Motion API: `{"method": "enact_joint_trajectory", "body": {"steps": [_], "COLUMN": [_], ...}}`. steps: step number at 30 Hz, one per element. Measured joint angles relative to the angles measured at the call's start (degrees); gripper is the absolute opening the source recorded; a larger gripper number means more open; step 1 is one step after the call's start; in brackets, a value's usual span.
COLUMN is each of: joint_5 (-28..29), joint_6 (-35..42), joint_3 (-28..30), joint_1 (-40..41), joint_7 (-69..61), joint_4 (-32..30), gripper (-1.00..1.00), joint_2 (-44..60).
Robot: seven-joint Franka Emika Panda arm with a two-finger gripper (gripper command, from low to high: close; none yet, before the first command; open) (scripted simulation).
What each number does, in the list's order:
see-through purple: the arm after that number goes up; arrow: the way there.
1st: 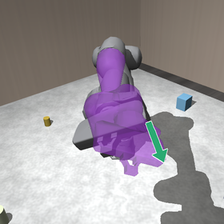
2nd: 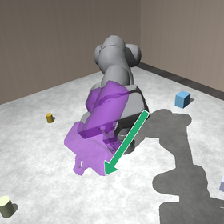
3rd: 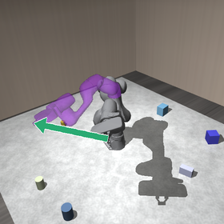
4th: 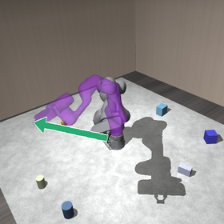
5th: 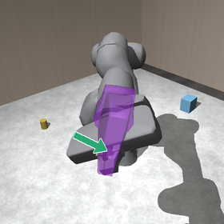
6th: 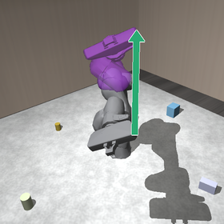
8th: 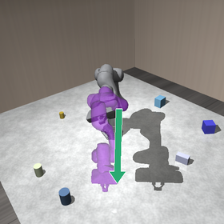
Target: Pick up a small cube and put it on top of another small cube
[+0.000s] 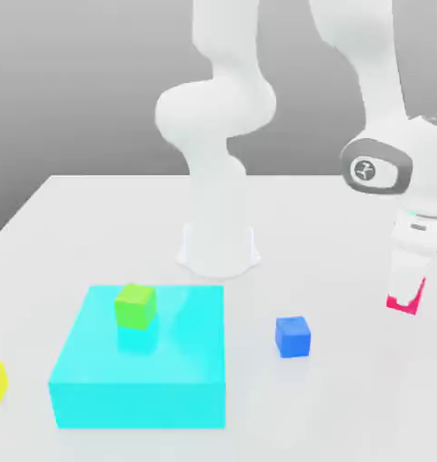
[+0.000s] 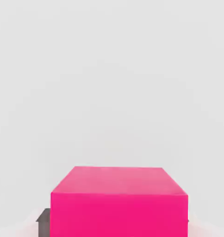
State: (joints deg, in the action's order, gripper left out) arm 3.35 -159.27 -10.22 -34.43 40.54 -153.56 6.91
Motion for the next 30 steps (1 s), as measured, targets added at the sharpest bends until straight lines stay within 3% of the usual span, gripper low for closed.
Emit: {"method": "enact_joint_trajectory", "body": {"steps": [13, 26, 30], "joint_5": [-7.1, -14.1, -19.9], "joint_6": [9.6, 14.3, 9.0], "joint_3": [19.3, 36.5, 35.2], "joint_1": [22.8, 43.9, 49.4], "joint_7": [-7.7, -14.1, -17.8], "joint_4": [13.0, 20.1, 20.1], "gripper": [-1.00, -1.00, -1.00], "joint_2": [5.0, 7.1, 12.6]}}
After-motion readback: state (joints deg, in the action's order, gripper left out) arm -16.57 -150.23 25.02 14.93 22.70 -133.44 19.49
